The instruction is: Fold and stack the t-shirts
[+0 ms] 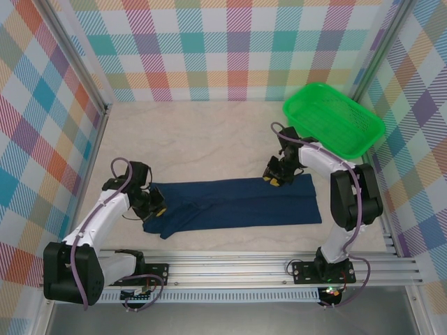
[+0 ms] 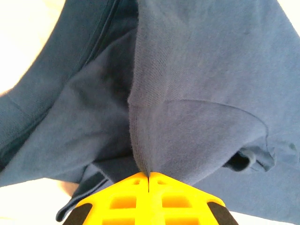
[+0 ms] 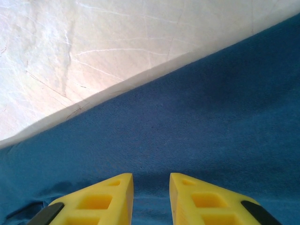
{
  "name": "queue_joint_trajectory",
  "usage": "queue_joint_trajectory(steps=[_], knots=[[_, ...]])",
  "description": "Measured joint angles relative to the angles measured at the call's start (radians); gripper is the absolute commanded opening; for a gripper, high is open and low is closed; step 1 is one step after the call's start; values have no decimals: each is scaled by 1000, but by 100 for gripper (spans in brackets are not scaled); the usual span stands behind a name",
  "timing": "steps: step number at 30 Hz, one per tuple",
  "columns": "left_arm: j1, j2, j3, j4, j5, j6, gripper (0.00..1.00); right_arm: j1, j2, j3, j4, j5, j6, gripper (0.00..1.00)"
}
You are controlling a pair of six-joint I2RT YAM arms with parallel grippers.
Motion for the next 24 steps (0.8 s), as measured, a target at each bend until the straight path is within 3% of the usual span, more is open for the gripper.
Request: queue_joint_trajectory(steps=[11,24], knots=[[0,6,-8,-23,25,-38,0,8,69,0,22,-18,-22,27],[-1,170,206,-23,-39,-37,0,8,135,5,-1,19,-52,23]])
